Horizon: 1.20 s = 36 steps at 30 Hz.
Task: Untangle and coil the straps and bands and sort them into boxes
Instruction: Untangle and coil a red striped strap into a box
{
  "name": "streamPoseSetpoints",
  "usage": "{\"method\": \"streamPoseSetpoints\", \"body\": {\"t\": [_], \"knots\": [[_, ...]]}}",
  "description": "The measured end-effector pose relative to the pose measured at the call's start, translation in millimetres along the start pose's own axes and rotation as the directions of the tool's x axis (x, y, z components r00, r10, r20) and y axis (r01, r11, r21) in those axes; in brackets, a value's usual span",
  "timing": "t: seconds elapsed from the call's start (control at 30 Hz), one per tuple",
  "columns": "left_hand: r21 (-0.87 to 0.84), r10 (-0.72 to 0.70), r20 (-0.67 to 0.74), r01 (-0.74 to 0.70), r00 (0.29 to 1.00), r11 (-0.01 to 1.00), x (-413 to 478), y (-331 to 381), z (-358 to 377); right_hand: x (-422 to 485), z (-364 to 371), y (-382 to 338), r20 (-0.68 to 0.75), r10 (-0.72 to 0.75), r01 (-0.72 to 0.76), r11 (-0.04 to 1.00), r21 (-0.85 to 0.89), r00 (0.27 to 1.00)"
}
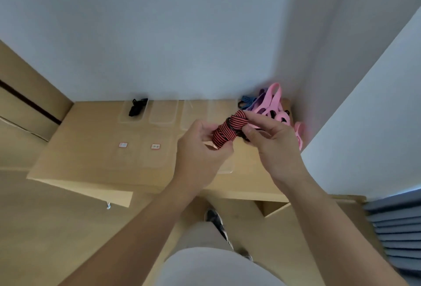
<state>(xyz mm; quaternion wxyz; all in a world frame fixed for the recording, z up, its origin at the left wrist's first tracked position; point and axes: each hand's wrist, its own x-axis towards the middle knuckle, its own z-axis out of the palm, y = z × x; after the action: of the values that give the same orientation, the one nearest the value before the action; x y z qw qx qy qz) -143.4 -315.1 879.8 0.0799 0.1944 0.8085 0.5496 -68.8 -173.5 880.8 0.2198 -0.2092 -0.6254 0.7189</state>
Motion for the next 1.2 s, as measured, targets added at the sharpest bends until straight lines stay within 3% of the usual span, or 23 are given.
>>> {"method": "streamPoseSetpoints", "body": {"t": [0.27, 0.43, 0.57, 0.73, 1.0, 1.2], "knots": [[0.117, -0.076, 0.114, 0.063, 0.991, 0.991, -12.3, -15.0, -26.7, -2.2, 28.7, 18.3, 0.084, 0.065, -0.065, 0.998, -0.002, 0.994], [0.042, -0.119, 0.08, 0.116, 0.99, 0.992, 4.3, -21.6, -45.6, 21.4, 61.3, 30.4, 0.051, 0.142, -0.144, 0.989, 0.045, 0.989], [-0.134, -0.162, 0.164, 0.185, 0.973, 0.974, 28.1, -30.9, -62.6, 43.1, 85.3, 37.2, 0.002, 0.222, -0.218, 0.958, 0.185, 0.975], [-0.231, -0.195, 0.247, 0.253, 0.949, 0.939, 76.4, -60.1, -83.4, 75.7, 119.5, 54.7, -0.041, 0.247, -0.234, 0.953, 0.194, 0.968], [-0.225, -0.366, 0.209, 0.409, 0.907, 0.885, 177.0, -134.5, -144.0, 123.7, 228.9, 95.8, -0.02, 0.35, -0.351, 0.934, -0.065, 0.936], [-0.039, -0.438, 0.197, 0.453, 0.877, 0.89, 246.4, -203.7, -167.4, 180.2, 297.2, 146.7, -0.135, 0.377, -0.398, 0.896, -0.198, 0.916]]}}
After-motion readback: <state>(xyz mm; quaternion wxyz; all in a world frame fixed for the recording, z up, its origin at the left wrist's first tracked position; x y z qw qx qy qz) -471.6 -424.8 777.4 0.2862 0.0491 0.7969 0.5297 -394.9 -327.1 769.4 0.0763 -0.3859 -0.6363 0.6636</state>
